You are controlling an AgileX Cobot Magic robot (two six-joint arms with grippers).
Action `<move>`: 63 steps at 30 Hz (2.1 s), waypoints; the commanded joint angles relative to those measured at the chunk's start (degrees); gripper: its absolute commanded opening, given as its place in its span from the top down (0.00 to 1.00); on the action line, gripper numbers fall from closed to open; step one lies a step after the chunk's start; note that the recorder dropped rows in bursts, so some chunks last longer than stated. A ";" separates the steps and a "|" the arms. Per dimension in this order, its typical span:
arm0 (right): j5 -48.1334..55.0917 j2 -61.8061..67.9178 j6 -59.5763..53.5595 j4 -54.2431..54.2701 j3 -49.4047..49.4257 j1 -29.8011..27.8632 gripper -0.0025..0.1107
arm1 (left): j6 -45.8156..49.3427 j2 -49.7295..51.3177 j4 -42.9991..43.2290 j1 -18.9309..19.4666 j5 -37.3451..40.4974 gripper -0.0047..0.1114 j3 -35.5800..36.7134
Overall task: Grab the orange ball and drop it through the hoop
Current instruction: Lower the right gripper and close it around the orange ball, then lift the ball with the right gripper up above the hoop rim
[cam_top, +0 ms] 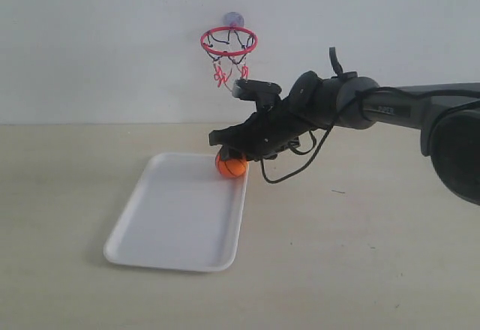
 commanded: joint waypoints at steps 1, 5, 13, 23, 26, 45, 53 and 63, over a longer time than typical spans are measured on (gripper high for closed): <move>1.43 -1.33 0.26 0.00 -0.31 0.03 0.98 | -0.39 -0.22 -0.42 0.15 -0.68 0.92 0.23; 2.50 -4.15 0.15 -0.11 -0.31 0.03 0.98 | -0.39 -0.22 -0.42 0.15 -0.68 0.92 0.23; 13.71 -11.22 -0.27 -6.06 -0.31 0.03 0.98 | -0.39 -0.22 -0.42 0.15 -0.68 0.92 0.23; 29.43 -18.62 -0.06 -20.77 -0.31 -0.18 0.98 | -0.39 -0.22 -0.42 0.15 -0.68 0.92 0.23; 32.95 -20.68 0.19 -22.46 -0.31 -1.18 0.98 | -0.39 -0.22 -0.42 0.15 -0.68 0.92 0.23; 40.14 -28.20 0.91 -7.79 -0.10 -25.88 0.98 | -0.39 -0.22 -0.42 0.15 -0.68 0.92 0.23; 29.75 -28.20 -6.83 8.47 -0.10 -29.18 0.98 | -0.39 -0.22 -0.42 0.15 -0.68 0.92 0.23; 19.35 -24.52 -27.52 43.21 -0.10 -27.97 0.98 | -0.39 -0.22 -0.31 0.15 -0.68 0.92 0.23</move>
